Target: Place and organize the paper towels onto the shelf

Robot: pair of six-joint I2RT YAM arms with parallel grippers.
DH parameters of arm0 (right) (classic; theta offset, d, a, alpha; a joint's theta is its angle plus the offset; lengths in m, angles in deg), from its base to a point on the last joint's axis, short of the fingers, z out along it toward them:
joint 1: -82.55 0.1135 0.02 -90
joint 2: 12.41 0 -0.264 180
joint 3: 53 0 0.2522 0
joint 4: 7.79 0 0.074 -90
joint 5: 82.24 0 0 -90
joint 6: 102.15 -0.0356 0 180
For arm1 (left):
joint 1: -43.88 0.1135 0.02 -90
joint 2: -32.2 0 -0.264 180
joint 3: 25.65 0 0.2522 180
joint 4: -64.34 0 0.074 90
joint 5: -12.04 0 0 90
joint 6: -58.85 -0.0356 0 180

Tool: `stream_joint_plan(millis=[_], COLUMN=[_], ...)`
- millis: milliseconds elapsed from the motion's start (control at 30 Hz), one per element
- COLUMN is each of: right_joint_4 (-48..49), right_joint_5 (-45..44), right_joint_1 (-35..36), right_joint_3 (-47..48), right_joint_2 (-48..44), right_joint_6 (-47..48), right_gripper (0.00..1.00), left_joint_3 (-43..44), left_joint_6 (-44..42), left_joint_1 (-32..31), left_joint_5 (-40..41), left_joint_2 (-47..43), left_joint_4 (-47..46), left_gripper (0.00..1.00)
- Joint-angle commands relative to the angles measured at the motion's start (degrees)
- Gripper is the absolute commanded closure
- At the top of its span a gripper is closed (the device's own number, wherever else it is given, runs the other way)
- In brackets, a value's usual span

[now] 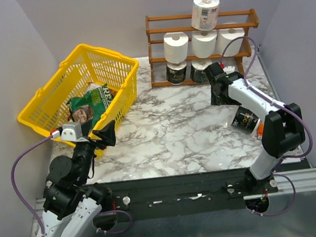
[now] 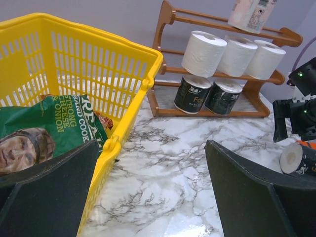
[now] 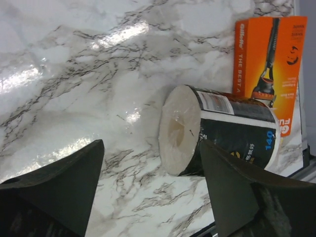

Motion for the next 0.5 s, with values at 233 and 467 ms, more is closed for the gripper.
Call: stream_joint_plan(millis=[233, 467], right_joint_4=[-9.3, -13.6], right_joint_5=[-15.4, -18.6], right_joint_1=[-0.1, -0.6], right_joint_3=[-0.3, 0.7], right_joint_2=[2.9, 7.6], right_joint_6=[-13.9, -19.1], right_gripper=[0.03, 0.05], left_joint_3=[-0.4, -0.5], left_joint_6=[0.7, 0.7], left_joint_1=[0.3, 0.3], left_joint_5=[-1.5, -2.2], left_joint_2=[-1.3, -1.6], left_joint_4=[-1.1, -1.2], left_gripper=[0.01, 0.01])
